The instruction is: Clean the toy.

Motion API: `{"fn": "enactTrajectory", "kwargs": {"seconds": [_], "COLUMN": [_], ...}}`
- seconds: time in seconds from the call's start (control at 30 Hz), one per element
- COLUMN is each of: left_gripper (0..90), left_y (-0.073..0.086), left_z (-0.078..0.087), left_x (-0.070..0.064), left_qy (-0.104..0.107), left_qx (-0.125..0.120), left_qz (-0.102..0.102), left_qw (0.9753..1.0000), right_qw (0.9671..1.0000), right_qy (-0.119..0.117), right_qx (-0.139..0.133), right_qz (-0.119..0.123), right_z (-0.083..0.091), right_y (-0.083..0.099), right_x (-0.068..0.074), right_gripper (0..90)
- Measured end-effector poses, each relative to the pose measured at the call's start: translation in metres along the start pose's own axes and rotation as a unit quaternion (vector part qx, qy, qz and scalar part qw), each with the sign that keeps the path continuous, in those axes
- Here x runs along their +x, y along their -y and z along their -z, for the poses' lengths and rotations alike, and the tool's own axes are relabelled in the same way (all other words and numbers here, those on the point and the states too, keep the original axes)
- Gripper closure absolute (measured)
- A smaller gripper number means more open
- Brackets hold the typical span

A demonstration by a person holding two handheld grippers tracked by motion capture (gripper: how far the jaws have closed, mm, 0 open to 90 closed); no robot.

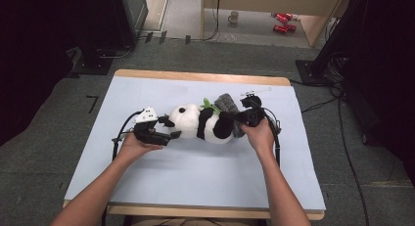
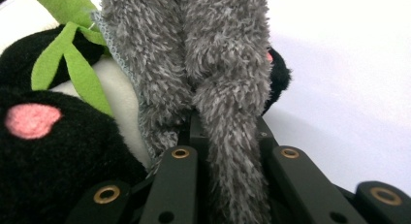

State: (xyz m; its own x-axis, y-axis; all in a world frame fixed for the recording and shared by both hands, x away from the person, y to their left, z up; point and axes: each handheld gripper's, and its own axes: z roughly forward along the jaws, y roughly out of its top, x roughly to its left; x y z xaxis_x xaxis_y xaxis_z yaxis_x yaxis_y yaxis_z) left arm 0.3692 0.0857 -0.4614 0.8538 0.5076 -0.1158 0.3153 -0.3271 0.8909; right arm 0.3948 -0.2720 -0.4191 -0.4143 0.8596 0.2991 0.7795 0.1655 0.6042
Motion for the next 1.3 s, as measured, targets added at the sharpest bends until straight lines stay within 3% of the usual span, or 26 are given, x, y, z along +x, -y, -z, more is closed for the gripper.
{"fn": "enactTrajectory", "kwargs": {"seconds": [0.07,0.13,0.27,0.43,0.57,0.67,0.8,0.93,1.0,1.03,1.17,1.23,1.3], "left_gripper": [21.0,28.9,45.2,54.5,58.9,60.6,61.6,61.8,61.9,61.8,61.6,61.4,61.3], "left_y": [-0.002,-0.004,-0.004,-0.007,-0.010,-0.012,-0.013,-0.014,-0.014,-0.014,-0.013,-0.012,-0.012], "left_z": [-0.004,-0.007,-0.005,-0.003,0.001,0.004,0.006,0.008,0.009,0.008,0.008,0.009,0.008], "left_x": [-0.002,-0.004,-0.006,-0.011,-0.015,-0.019,-0.030,-0.041,-0.046,-0.047,-0.044,-0.043,-0.045], "left_qy": [-0.010,-0.017,-0.030,-0.034,-0.025,-0.025,-0.030,-0.033,-0.041,-0.042,-0.046,-0.047,-0.048], "left_qx": [-0.005,-0.006,-0.001,0.009,0.018,0.026,0.026,0.030,0.030,0.029,0.024,0.022,0.019], "left_qz": [-0.001,0.003,0.007,0.054,0.081,0.089,0.103,0.117,0.109,0.106,0.102,0.103,0.099], "left_qw": [0.9999,0.9998,0.9995,0.9979,0.9963,0.9954,0.9938,0.9922,0.9928,0.9930,0.9934,0.9934,0.9938], "right_qw": [1.0000,0.9999,0.9992,0.9976,0.9966,0.9959,0.9948,0.9948,0.9949,0.9950,0.9943,0.9939,0.9942], "right_qy": [0.004,0.011,0.000,0.015,0.026,0.021,0.012,-0.002,-0.013,-0.019,-0.044,-0.066,-0.071], "right_qx": [0.000,-0.003,-0.025,-0.046,-0.052,-0.068,-0.088,-0.097,-0.098,-0.098,-0.096,-0.085,-0.073], "right_qz": [-0.007,-0.010,-0.031,-0.049,-0.058,-0.057,-0.050,-0.031,-0.018,-0.005,0.014,0.021,0.033], "right_z": [-0.001,0.000,0.010,0.033,0.052,0.070,0.093,0.104,0.105,0.103,0.090,0.078,0.067], "right_y": [0.000,0.001,0.005,0.015,0.021,0.021,0.016,0.008,0.005,0.002,-0.001,-0.003,-0.005], "right_x": [-0.001,-0.003,-0.009,-0.016,-0.021,-0.020,-0.001,0.021,0.035,0.046,0.066,0.076,0.083], "right_gripper": [79.5,79.4,78.6,78.6,78.7,78.6,78.8,78.7,78.7,78.7,78.7,78.7,78.7]}}
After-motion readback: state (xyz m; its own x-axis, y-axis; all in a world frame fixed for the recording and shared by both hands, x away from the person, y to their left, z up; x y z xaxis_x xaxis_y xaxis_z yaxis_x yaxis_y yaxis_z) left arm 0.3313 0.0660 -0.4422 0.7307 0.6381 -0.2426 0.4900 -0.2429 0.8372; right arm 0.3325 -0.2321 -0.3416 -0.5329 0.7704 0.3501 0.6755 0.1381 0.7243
